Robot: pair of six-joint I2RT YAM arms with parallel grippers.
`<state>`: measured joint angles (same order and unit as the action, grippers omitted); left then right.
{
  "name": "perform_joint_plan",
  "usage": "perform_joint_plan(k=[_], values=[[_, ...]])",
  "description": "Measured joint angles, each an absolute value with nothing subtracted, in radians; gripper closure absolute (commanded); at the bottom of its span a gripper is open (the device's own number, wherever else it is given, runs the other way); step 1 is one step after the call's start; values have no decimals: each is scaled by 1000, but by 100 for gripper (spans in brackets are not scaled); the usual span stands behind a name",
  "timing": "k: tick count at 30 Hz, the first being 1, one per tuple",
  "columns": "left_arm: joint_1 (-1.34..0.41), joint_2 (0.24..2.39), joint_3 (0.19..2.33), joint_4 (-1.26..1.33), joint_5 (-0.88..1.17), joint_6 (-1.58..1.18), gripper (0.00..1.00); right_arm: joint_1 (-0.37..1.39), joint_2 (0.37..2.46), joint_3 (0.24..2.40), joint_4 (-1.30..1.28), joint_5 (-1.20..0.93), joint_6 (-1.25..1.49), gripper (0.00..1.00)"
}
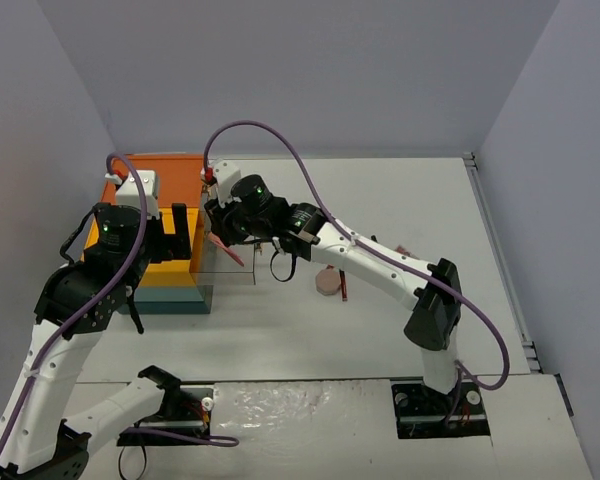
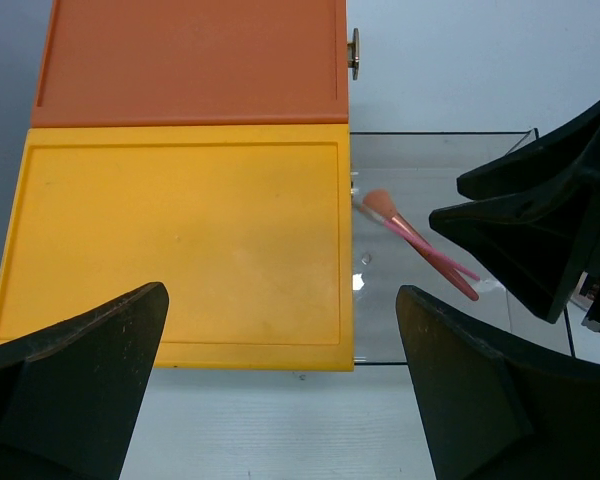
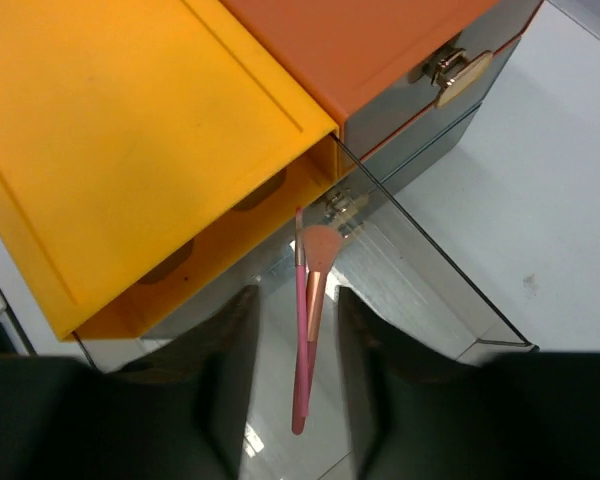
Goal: Organize the makeup
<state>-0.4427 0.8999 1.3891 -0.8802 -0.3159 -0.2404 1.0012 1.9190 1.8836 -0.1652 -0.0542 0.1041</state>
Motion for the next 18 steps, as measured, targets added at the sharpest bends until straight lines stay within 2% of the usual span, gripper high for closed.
perform_joint_plan(k=[3,5,7,12,18], values=[[-443,895,1389,-885,-317,-242,3,997,1909,1843,-170,-26,102,45],[-443,896,1389,-885,-315,-243,3,987,1882,1798,-169,-7,101,45],[-443,901,1389,-885,-312,-243,3,967,1839,1748,-179,10,102,47],[-443,926,1389,-877,-295,-244,3,854,1659,1561,-182,47,115,64],[-443,948,1389,-859,-266,-244,3,553,1447,1288,-190,105,144,71]])
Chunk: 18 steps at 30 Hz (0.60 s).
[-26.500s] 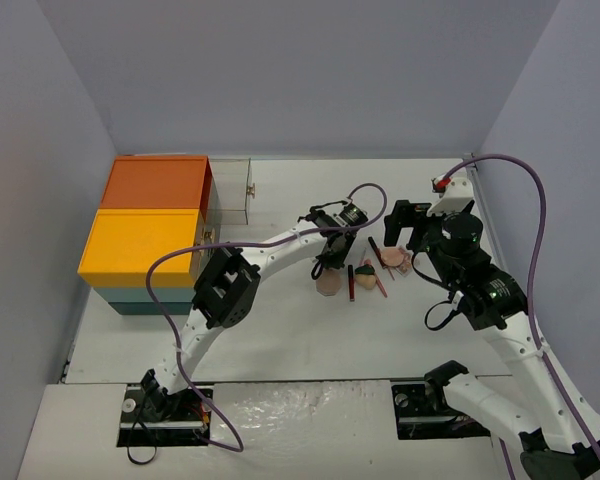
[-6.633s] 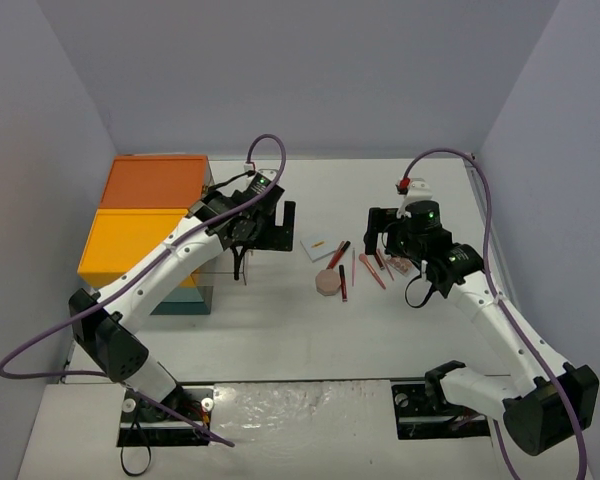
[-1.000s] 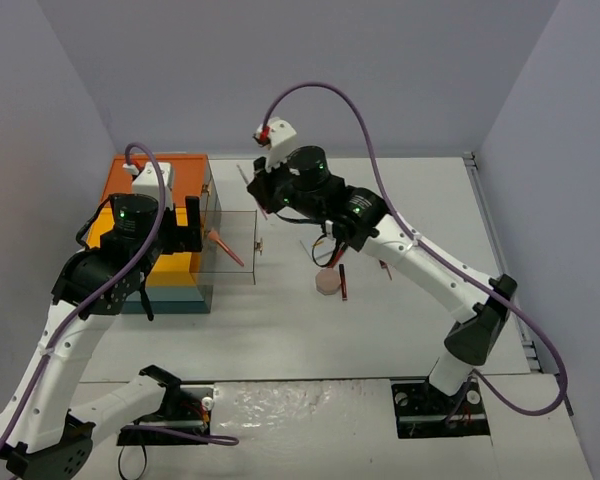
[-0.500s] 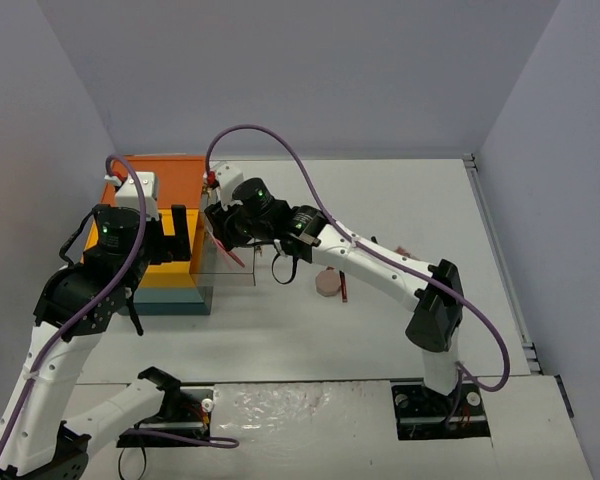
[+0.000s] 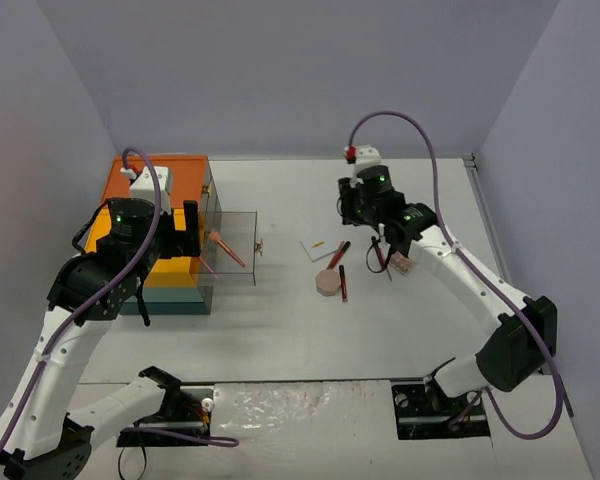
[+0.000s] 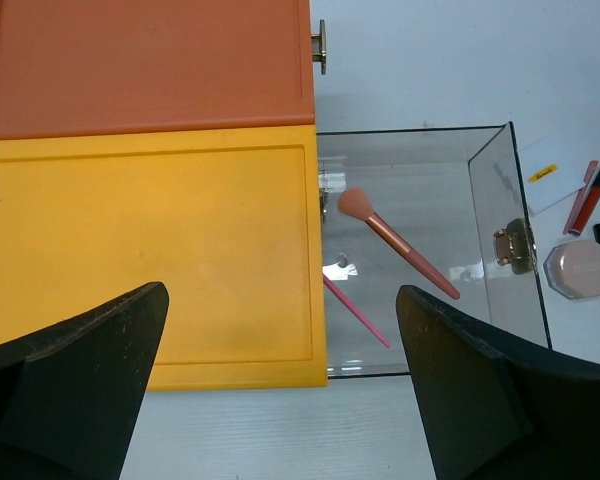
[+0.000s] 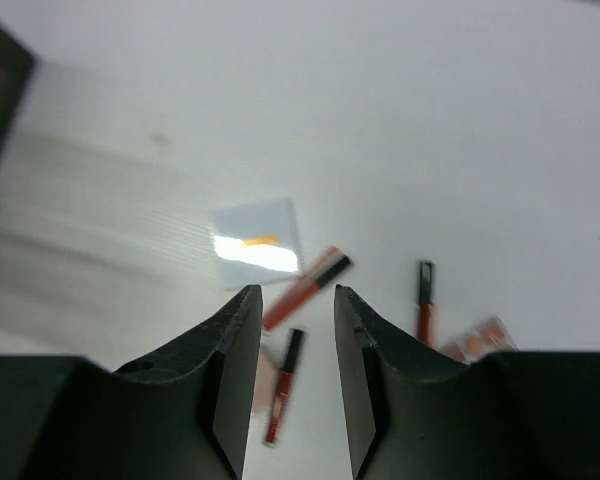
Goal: Organize the makeup
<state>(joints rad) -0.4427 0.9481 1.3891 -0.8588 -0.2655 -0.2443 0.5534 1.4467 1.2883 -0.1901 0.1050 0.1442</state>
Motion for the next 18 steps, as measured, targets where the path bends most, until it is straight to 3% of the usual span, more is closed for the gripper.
perform_joint_plan(k=[7,18], values=[[-442,958,1389,-844,-250,-244,3,258,1461,1067,-233,97,181,77],[-442,972,1389,-832,-232,-243,3,243,1722,1081,-207,98,210,82]])
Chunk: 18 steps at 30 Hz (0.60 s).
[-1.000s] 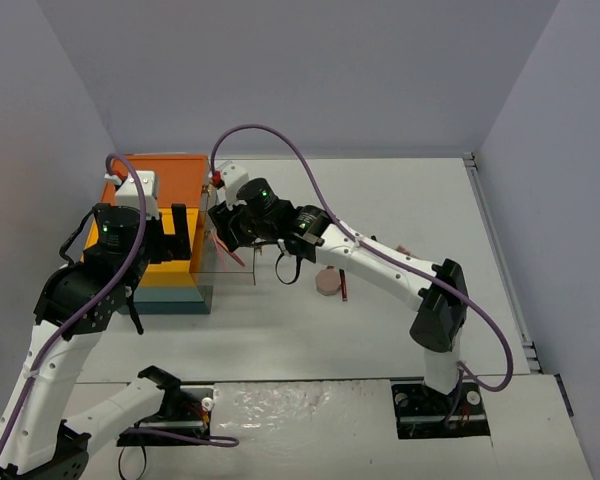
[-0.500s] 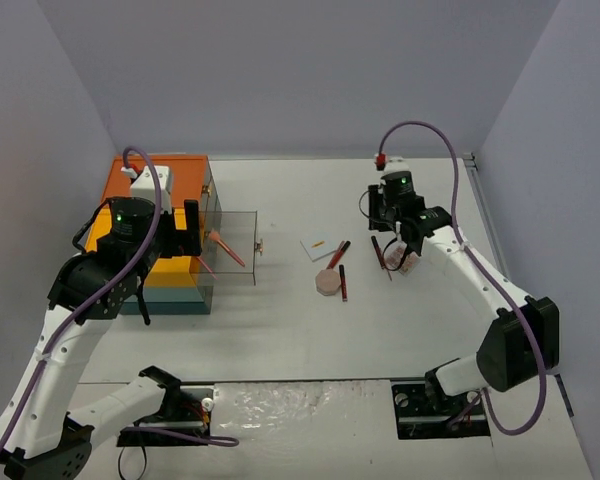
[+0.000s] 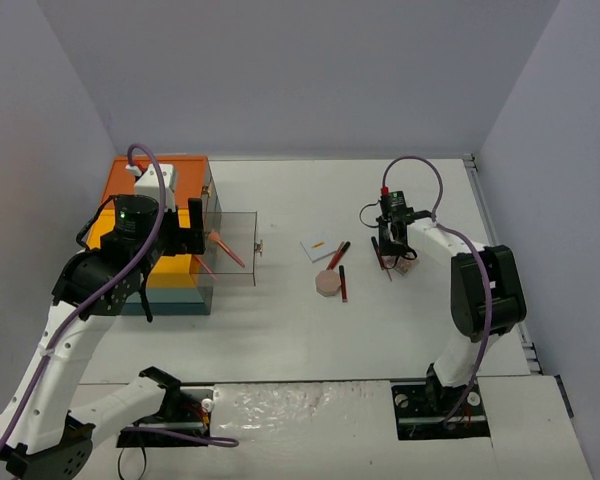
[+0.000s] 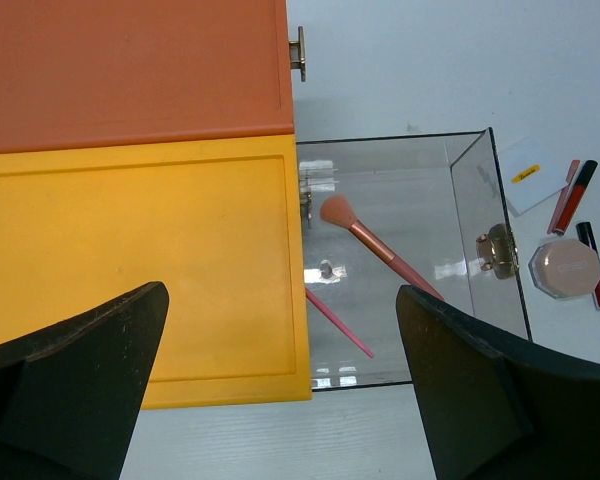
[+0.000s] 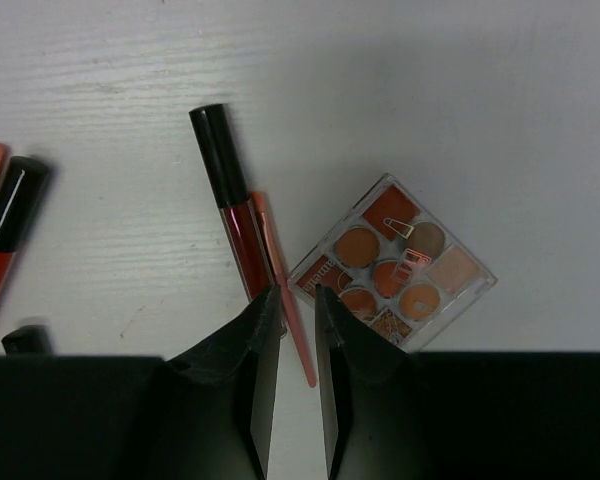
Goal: Organize the makeup
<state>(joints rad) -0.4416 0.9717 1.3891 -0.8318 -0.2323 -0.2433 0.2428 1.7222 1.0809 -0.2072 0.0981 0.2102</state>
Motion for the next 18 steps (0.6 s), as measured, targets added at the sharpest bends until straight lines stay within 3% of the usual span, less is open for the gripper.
perform_joint_plan(k=[18], values=[[-439,949,1389,-833,-237,-243,3,244,1803,1092,-145,70,174,81]])
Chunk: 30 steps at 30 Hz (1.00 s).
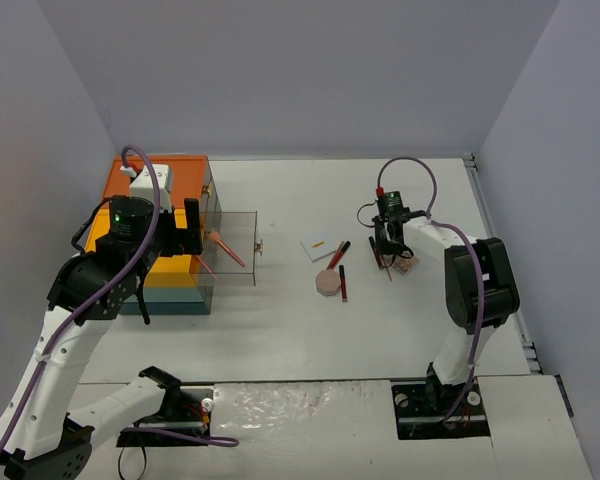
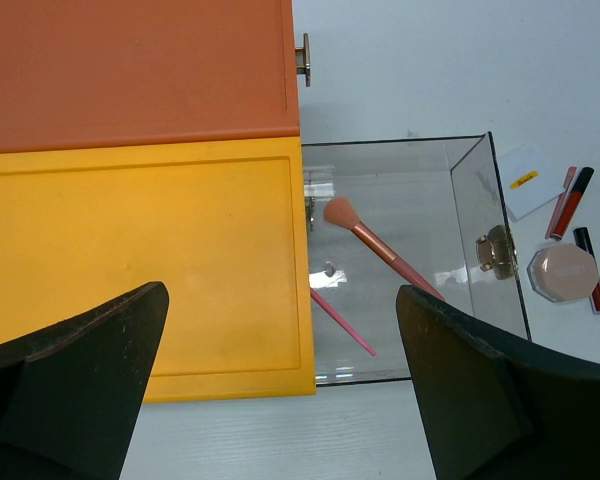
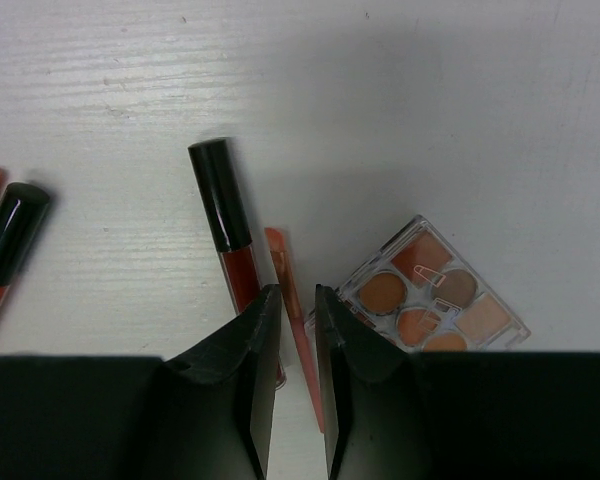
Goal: Organize the makeup
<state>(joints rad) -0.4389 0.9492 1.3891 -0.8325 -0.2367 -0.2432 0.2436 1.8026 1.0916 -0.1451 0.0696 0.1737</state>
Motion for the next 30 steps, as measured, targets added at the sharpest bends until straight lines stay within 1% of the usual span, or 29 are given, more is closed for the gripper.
perform_joint_plan(k=[8,13,22,25,30], values=[[-438,951,1389,-832,-237,-243,3,244,1830,1093,-133,62,166,82],[-438,952,1389,-832,-237,-243,3,244,1831,1093,-130,57,167,99],[-438,952,1389,-833,-237,-242,3,258,1789,1101,-168,49,159,100],[-438,952,1389,-833,-237,-242,3,300,1735,1165,-228,46,151,100],[-438,952,1389,-833,-243,-242,3,469,1657,1440,-262,24,148,100]])
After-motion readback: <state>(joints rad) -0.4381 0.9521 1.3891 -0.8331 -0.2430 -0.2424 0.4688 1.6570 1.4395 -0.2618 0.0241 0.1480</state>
